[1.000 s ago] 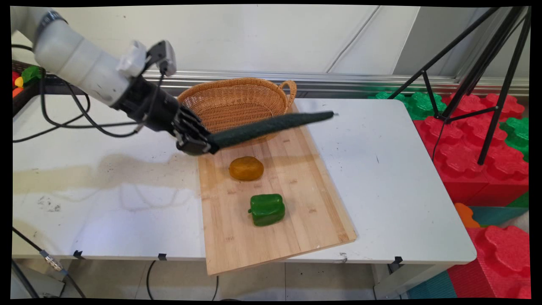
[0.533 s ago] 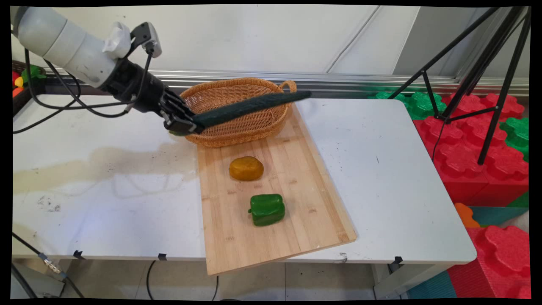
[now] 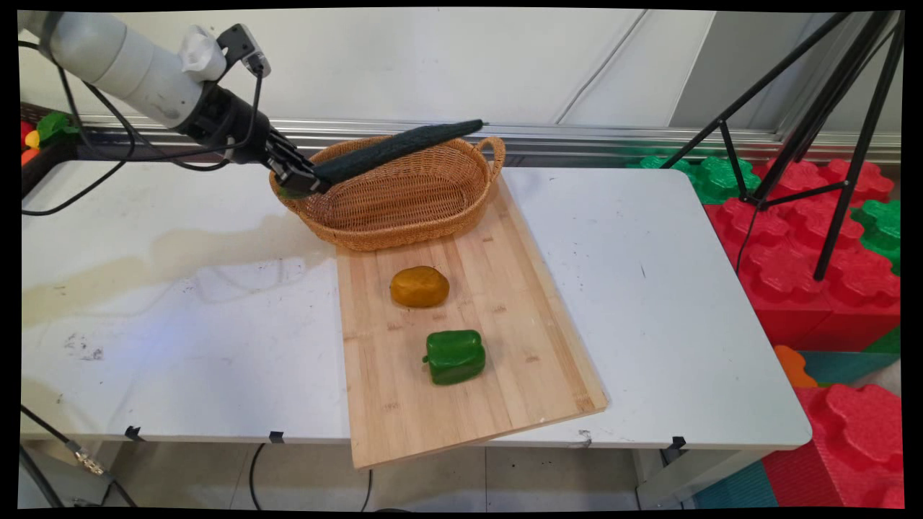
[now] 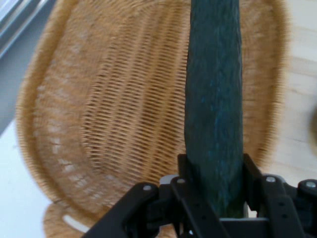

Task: Place the picked object in the vegetable basket

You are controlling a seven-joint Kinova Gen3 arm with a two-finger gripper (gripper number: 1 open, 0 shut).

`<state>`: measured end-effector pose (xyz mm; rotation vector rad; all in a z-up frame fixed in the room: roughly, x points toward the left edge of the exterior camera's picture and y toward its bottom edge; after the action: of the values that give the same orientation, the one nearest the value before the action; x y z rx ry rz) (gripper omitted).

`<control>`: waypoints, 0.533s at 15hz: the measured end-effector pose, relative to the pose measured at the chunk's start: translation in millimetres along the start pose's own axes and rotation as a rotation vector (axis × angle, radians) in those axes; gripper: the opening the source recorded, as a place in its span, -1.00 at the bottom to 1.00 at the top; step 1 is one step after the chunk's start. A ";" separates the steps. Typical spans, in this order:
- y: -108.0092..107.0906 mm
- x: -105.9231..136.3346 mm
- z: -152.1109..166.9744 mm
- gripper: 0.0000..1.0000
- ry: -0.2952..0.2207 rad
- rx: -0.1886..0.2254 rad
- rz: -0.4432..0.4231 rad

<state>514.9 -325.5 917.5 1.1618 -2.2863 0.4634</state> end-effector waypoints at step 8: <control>-32.9 0.4 59.5 -1.00 -0.026 0.001 -0.064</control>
<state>523.8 -375.4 872.1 1.2449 -2.2629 0.4281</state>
